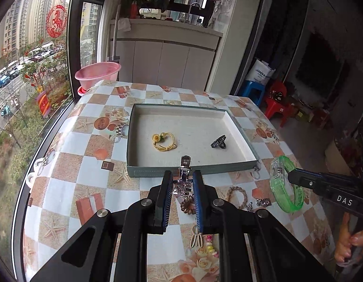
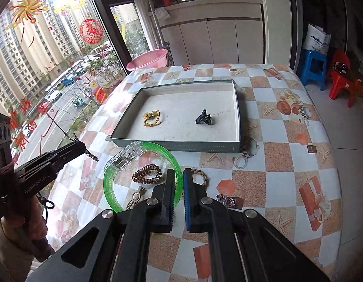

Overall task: Organize jewelry
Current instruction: 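Carry the barrette and bangle into the tray and open both tools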

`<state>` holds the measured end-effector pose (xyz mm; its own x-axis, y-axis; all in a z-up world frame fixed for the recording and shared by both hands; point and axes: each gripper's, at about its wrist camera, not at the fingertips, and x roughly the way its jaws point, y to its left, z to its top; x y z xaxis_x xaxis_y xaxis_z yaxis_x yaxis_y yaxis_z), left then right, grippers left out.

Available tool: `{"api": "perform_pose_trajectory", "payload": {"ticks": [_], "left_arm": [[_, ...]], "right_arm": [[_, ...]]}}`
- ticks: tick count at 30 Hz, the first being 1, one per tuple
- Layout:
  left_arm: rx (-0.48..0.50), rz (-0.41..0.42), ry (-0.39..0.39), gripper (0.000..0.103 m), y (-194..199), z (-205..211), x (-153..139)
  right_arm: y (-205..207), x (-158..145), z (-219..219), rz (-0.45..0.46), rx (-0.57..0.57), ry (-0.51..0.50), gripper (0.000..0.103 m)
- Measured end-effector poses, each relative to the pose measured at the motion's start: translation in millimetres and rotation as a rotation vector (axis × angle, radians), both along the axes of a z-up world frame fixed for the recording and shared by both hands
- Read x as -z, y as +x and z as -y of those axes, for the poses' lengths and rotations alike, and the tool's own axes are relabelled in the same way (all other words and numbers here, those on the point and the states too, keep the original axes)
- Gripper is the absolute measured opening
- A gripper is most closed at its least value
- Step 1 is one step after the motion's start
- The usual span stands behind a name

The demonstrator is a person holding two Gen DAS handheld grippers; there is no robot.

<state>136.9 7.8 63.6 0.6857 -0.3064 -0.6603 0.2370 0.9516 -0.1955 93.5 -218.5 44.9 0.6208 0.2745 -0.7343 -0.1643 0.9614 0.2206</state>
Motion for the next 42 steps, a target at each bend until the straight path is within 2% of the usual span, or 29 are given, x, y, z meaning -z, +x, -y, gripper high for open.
{"api": "perform_pose_trajectory", "payload": {"ticks": [6, 13, 23, 30, 37, 42], "left_arm": [[0.0, 0.036, 0.031, 0.03, 32, 11, -15], [-0.016, 0.013, 0.056, 0.03, 82, 21, -5], [-0.047, -0.068, 0.092, 0.03, 145, 35, 38], [-0.065, -0.091, 0.143, 0.03, 179, 49, 61], [-0.073, -0.111, 0.203, 0.031, 196, 56, 84], [-0.066, -0.087, 0.238, 0.031, 197, 64, 85]], "right_arm": [[49, -18, 1, 0.017, 0.0, -0.012, 0.007], [106, -16, 3, -0.004, 0.028, -0.015, 0.007], [174, 21, -7, -0.061, 0.044, -0.051, 0.007], [217, 52, 5, -0.113, 0.115, -0.028, 0.007], [243, 78, 10, -0.158, 0.161, -0.031, 0.007], [250, 96, 6, -0.193, 0.162, -0.055, 0.008]]}}
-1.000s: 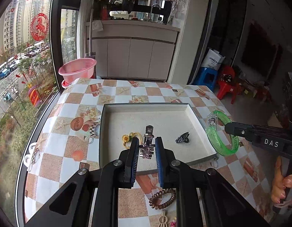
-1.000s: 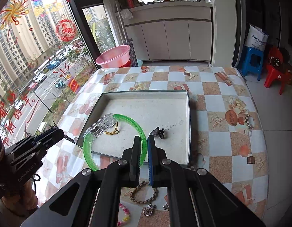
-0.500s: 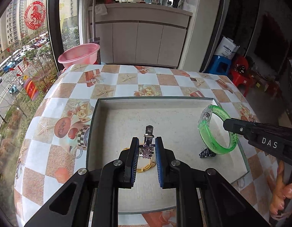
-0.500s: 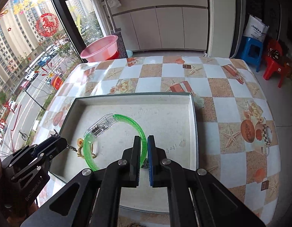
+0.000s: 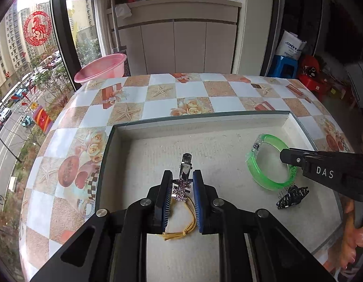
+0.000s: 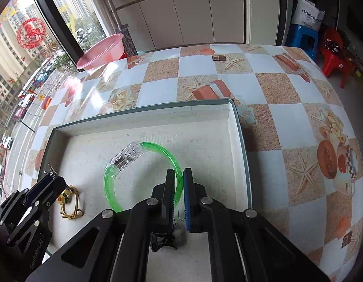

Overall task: Organize jewelry
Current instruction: 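Carry the barrette and bangle into the tray and open both tools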

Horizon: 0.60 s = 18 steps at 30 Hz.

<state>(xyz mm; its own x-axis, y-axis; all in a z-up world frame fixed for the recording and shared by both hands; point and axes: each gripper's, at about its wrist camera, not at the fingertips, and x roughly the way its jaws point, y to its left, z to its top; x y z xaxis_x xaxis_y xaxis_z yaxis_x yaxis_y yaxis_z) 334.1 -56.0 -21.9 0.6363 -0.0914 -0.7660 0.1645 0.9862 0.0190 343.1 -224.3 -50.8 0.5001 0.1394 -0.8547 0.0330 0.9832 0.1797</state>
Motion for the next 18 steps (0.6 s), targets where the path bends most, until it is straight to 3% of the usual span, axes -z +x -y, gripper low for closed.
{"api": "perform_pose_trajectory", "payload": {"ticks": [7, 10, 11, 16, 18], "left_arm": [[-0.016, -0.019, 0.033, 0.031, 0, 2, 9], [-0.024, -0.002, 0.045, 0.031, -3, 4, 6], [-0.022, 0.003, 0.049, 0.031, -4, 5, 4], [-0.023, 0.003, 0.051, 0.031, -5, 8, -1], [-0.018, 0.002, 0.063, 0.031, -7, 11, -2]], "right_arm": [[2, 8, -3, -0.015, -0.012, -0.001, 0.012], [0, 5, 0, -0.01, -0.013, 0.042, 0.034], [-2, 2, 2, 0.001, -0.01, 0.056, 0.047], [-18, -23, 8, 0.07, -0.006, 0.1, 0.052], [-27, -34, 11, 0.097, -0.003, 0.108, 0.058]]}}
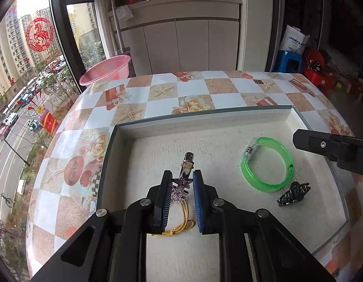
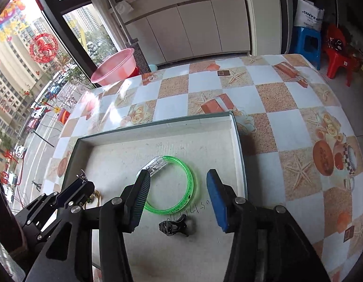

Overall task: Organize jewelry
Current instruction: 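Carry the barrette and bangle into the tray and open both tools, then withdraw both tools from the tray toward the remaining jewelry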

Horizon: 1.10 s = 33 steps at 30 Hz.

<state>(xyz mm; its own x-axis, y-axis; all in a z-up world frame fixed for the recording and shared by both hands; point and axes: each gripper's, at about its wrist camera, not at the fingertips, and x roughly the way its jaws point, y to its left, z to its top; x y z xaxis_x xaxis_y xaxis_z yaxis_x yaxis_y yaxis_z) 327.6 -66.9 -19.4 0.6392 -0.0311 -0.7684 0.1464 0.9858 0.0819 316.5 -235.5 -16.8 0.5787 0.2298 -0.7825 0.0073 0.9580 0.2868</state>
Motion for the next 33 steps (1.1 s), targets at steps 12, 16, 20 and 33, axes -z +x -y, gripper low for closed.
{"api": "perform_pose_trajectory", "payload": {"ticks": [12, 16, 20, 33], "left_arm": [[0.0, 0.086, -0.016, 0.103, -8, 7, -29], [-0.009, 0.1, -0.039, 0.103, -18, 1, -38], [-0.026, 0.12, -0.066, 0.103, -35, -11, -49], [0.004, 0.119, -0.19, 0.103, -130, -50, -66]], "right_arm": [[-43, -23, 28, 0.043, 0.056, 0.036, 0.061], [-54, -26, 31, 0.042, 0.059, 0.038, 0.061], [-68, -29, 28, 0.046, 0.043, 0.061, 0.078], [-144, -55, 16, 0.16, 0.008, 0.134, 0.101]]}}
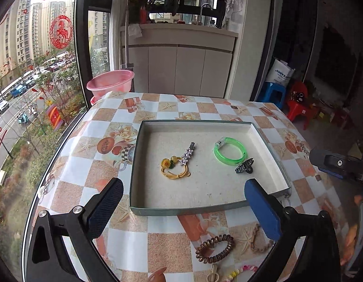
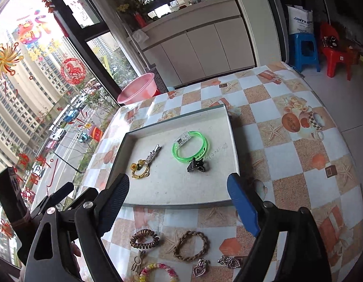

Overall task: Organize jewelry
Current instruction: 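Withdraw both tools from the tray toward the remaining jewelry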

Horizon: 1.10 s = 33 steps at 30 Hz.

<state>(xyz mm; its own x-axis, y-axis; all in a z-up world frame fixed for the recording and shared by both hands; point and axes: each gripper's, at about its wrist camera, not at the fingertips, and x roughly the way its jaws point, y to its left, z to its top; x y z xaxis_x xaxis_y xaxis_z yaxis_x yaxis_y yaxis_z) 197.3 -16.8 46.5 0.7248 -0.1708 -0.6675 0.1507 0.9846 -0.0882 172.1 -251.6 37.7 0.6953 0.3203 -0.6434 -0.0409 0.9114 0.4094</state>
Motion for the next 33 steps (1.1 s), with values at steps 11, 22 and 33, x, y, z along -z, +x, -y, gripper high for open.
{"api": "perform_pose_trajectory", "payload": {"ticks": [11, 22, 33], "left_arm": [[-0.019, 0.021, 0.095, 0.103, -73, -5, 10], [-0.006, -0.098, 0.089, 0.103, -109, -25, 55], [0.0, -0.141, 0.082, 0.103, -106, -21, 72]], "right_arm": [[-57, -5, 2, -0.008, -0.018, 0.044, 0.103], [-96, 13, 8, -0.082, -0.021, -0.007, 0.103], [-114, 65, 12, -0.217, -0.011, -0.141, 0.103]]}}
